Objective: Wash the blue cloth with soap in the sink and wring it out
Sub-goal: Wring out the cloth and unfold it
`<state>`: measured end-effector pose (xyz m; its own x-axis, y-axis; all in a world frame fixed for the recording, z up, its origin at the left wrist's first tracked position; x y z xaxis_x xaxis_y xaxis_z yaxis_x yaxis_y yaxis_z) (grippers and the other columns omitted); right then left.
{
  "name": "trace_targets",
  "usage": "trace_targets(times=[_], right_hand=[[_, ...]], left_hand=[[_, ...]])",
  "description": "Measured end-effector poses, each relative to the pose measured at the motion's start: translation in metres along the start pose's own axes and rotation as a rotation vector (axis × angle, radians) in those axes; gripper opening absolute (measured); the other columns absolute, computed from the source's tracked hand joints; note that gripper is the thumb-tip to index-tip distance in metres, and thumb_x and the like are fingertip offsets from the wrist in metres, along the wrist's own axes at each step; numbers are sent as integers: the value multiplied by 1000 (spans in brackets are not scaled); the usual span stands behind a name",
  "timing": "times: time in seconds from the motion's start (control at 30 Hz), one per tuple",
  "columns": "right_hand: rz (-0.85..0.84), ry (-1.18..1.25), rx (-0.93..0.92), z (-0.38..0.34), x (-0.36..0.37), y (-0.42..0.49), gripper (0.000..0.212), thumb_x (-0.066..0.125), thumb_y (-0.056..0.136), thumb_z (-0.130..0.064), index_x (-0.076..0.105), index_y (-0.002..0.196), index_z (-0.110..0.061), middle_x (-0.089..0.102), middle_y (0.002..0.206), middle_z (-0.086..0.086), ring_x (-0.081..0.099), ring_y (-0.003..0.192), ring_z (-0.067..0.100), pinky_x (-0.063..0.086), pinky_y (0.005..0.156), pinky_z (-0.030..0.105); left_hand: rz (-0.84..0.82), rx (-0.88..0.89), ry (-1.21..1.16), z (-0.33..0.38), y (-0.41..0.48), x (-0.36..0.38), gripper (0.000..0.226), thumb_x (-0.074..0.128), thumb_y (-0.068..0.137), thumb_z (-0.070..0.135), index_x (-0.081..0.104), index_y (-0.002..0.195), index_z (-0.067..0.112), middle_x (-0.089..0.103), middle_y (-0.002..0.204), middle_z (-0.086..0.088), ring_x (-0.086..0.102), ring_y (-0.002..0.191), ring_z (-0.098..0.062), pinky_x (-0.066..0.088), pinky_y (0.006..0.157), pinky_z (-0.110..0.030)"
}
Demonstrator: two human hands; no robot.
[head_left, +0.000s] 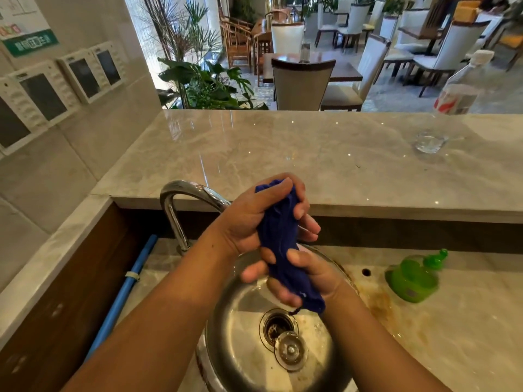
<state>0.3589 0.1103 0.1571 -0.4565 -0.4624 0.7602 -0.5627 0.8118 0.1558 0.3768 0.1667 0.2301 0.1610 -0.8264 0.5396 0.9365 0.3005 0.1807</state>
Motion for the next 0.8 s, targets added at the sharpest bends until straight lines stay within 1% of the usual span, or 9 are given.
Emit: trace_targets(times=[0.03, 0.1, 0.2, 0.3, 0.37, 0.47, 0.53, 0.63, 0.8], right_hand=[[-30, -31, 8, -5, 3, -3, 33, 66, 93, -24, 53, 115, -3, 71, 108, 19, 68, 59, 12, 56, 51, 19], [91, -172, 69, -9, -11, -11, 34, 70, 91, -24, 54, 109, 0, 66, 82, 17, 56, 44, 7, 44, 39, 16], [259, -418, 148, -14, -22, -30, 34, 68, 92, -34, 57, 104, -4, 48, 67, 12, 45, 41, 6, 33, 39, 19], [441, -774, 149, -28, -21, -37, 29, 61, 95, -40, 57, 94, -11, 48, 65, 5, 40, 45, 11, 33, 45, 26], [549, -1032, 121, -36, -19, -37, 31, 57, 96, -41, 56, 86, -12, 50, 65, 2, 44, 51, 13, 37, 50, 27], [680, -1287, 81, -44, -15, -35, 25, 56, 96, -39, 57, 80, -20, 57, 68, -5, 52, 57, 6, 43, 59, 26], [735, -1420, 102, -46, -13, -33, 23, 53, 99, -36, 55, 79, -25, 59, 72, -5, 54, 58, 6, 45, 58, 21], [758, -1652, 129, -47, -11, -31, 23, 47, 101, -43, 54, 88, -25, 63, 77, -4, 62, 64, 12, 49, 58, 20], [847, -1905, 198, -44, -19, -28, 29, 44, 101, -47, 54, 108, -20, 67, 84, -3, 67, 70, 9, 59, 70, 28]], left_hand=[[34, -7, -5, -3, -2, -5, 24, 58, 95, 28, 56, 95, 4, 59, 75, -10, 72, 75, -29, 60, 73, -44], [113, -11, -13, -9, -5, -13, 23, 55, 96, 28, 57, 92, 5, 58, 73, -9, 69, 66, -25, 59, 63, -36], [262, -11, -22, -19, -8, -23, 23, 51, 99, 27, 60, 88, 9, 56, 70, -5, 60, 56, -17, 53, 57, -31], [432, -43, -50, -28, -8, -29, 28, 48, 101, 28, 60, 82, 12, 51, 63, -2, 50, 49, -13, 46, 51, -28], [518, -64, -69, -31, -6, -32, 28, 50, 101, 29, 59, 79, 13, 49, 58, 0, 46, 44, -11, 43, 45, -25], [572, -80, -33, -27, -4, -33, 29, 52, 101, 29, 58, 77, 13, 46, 55, 1, 43, 40, -10, 39, 40, -23], [585, -91, 10, -23, -3, -32, 30, 52, 101, 28, 57, 75, 14, 44, 53, 2, 40, 38, -9, 37, 38, -22], [625, -115, 59, -22, -4, -32, 30, 53, 99, 26, 57, 72, 15, 43, 50, 3, 37, 36, -8, 33, 35, -21], [748, -127, 116, -27, -9, -43, 32, 51, 99, 24, 55, 68, 16, 40, 49, 3, 34, 35, -10, 30, 35, -22]])
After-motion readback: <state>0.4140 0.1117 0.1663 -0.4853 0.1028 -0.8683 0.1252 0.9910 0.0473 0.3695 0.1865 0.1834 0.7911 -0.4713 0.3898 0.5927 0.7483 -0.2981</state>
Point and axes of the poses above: each hand's wrist, its own y-axis towards the middle knuckle, its own x-axis out of the palm, z = x × y, the point moved 8 cm from there along y, towards the middle knuckle
